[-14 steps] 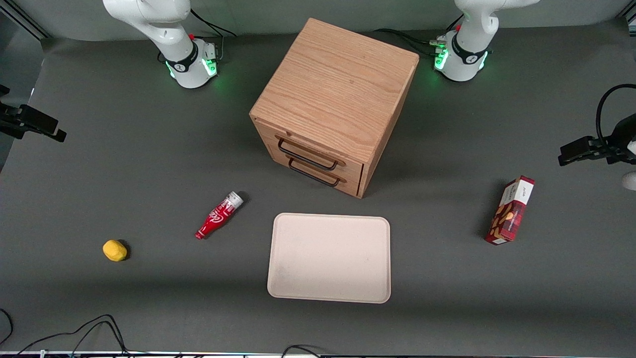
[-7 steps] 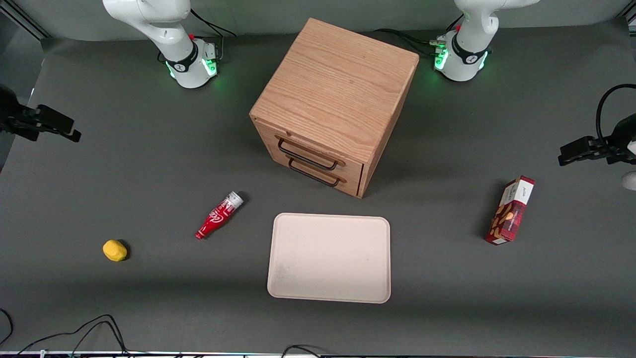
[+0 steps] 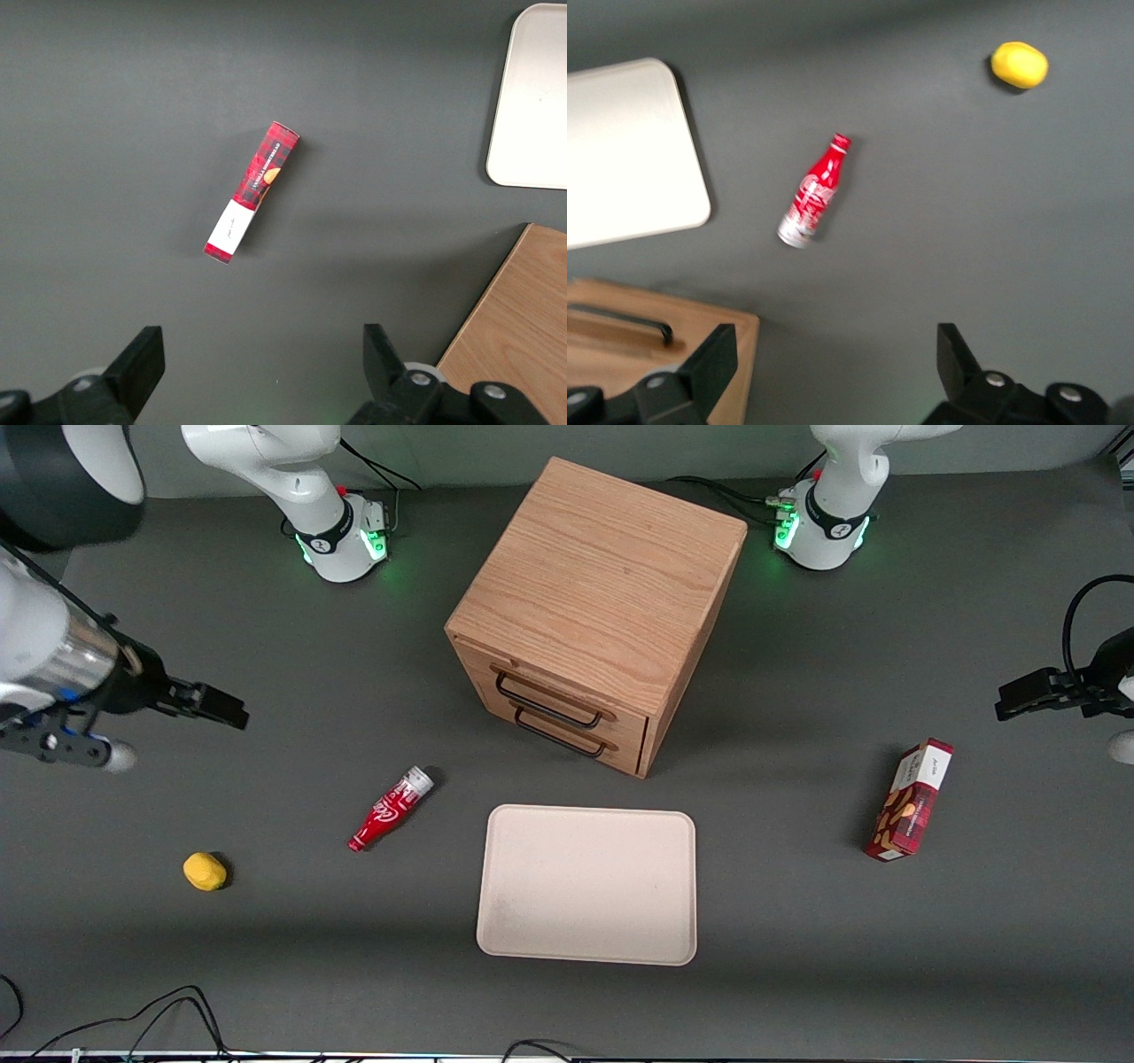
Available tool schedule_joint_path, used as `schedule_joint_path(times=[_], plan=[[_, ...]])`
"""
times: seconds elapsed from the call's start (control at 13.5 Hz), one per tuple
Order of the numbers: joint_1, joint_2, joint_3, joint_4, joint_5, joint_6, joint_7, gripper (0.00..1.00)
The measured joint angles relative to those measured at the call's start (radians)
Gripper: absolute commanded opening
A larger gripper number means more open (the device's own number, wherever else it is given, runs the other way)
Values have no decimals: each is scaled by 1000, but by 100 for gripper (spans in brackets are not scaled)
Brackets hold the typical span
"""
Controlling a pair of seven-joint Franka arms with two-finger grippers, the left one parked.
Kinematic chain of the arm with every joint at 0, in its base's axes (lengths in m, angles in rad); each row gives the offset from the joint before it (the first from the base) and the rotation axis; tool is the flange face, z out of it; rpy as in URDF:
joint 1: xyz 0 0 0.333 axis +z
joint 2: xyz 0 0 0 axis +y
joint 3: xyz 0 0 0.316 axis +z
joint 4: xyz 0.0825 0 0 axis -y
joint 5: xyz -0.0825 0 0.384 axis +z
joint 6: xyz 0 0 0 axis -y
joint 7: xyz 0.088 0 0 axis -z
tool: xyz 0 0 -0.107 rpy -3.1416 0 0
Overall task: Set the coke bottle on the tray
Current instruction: 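Move the open right gripper down over the red Coca-Cola bottle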
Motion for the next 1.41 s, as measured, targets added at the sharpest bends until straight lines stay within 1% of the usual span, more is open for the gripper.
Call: schedule_joint_path(times=[0.22,0.52,0.67,0.89,1.19,1.41], plan=[[42,101,1,-1,2,89,56,100],[57,254,1,-5,2,230,109,100],[67,313,1,-29,2,324,146,100],[71,341,1,-160,2,519,196,100],[71,342,0,-346,2,737,232,100],[71,342,0,-429,2,838,278,100]])
